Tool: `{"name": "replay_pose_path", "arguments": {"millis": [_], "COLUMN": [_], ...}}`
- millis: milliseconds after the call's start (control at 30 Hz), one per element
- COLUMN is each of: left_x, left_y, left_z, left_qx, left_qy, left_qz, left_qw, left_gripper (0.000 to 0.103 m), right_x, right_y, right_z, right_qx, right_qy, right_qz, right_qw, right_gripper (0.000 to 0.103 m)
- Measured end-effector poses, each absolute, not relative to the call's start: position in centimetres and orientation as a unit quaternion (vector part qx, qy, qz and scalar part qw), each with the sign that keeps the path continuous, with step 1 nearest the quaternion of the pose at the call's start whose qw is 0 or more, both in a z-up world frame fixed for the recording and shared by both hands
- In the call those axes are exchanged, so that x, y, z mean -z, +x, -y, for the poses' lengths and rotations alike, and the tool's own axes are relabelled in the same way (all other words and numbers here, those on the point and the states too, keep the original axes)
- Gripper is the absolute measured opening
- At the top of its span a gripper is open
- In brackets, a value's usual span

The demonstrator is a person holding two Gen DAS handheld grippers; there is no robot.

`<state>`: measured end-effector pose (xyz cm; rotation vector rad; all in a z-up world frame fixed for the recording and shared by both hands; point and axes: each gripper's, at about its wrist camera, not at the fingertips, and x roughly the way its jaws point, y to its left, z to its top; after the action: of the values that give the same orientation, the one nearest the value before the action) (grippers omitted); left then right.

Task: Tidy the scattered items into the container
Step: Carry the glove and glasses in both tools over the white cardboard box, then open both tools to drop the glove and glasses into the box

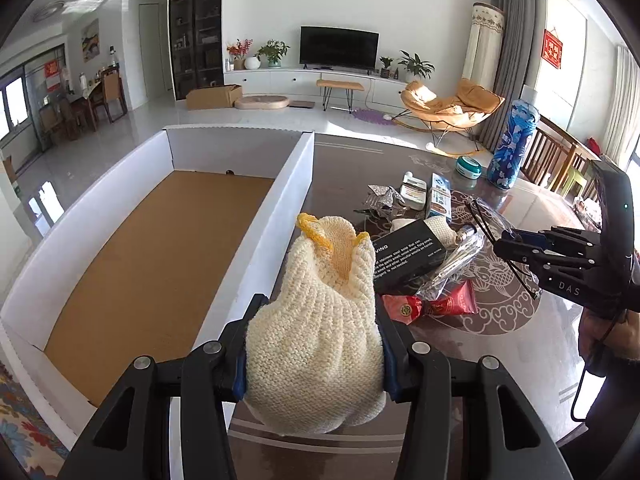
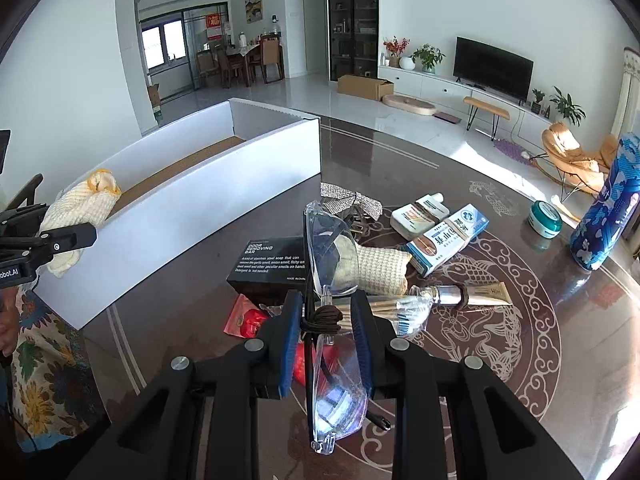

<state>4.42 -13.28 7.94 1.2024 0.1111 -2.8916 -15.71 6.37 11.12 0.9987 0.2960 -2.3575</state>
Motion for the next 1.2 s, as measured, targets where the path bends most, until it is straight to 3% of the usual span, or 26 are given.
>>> {"name": "replay_pose_path", "arguments": {"millis": [233,467,867,1200], "left_x": [-9.9,-9.2,-1.5,-0.8], "left_y": [4.6,3.7,3.2,2.3], "left_z": [20.8,29.0,35.1,33.6], "left_qx": [0.925,0.910,0.856,0.853], "left_qy": [0.369,0.378,0.453,0.467], "left_qz": [-0.061,-0.111,-0.161,-0.132], "left_qw": [0.064,0.129,0.190,0.194], "left_gripper": [0.049,0.049,0.049,0.049], "right_x": [-17.1,-20.7,-11.1,-5.7], "right_y": [-17.5,-19.0,-19.5,-19.3], "right_z": [3.1,14.8,27.3,29.7], "right_qx": [0.863,0.824,0.762,0.743], "right_qy": [0.331,0.332,0.403,0.430], "right_qz": [-0.152,-0.138,-0.183,-0.206], "right_qw": [0.350,0.438,0.473,0.469], "right_gripper": [0.026,0.026,0.026,0.026]}}
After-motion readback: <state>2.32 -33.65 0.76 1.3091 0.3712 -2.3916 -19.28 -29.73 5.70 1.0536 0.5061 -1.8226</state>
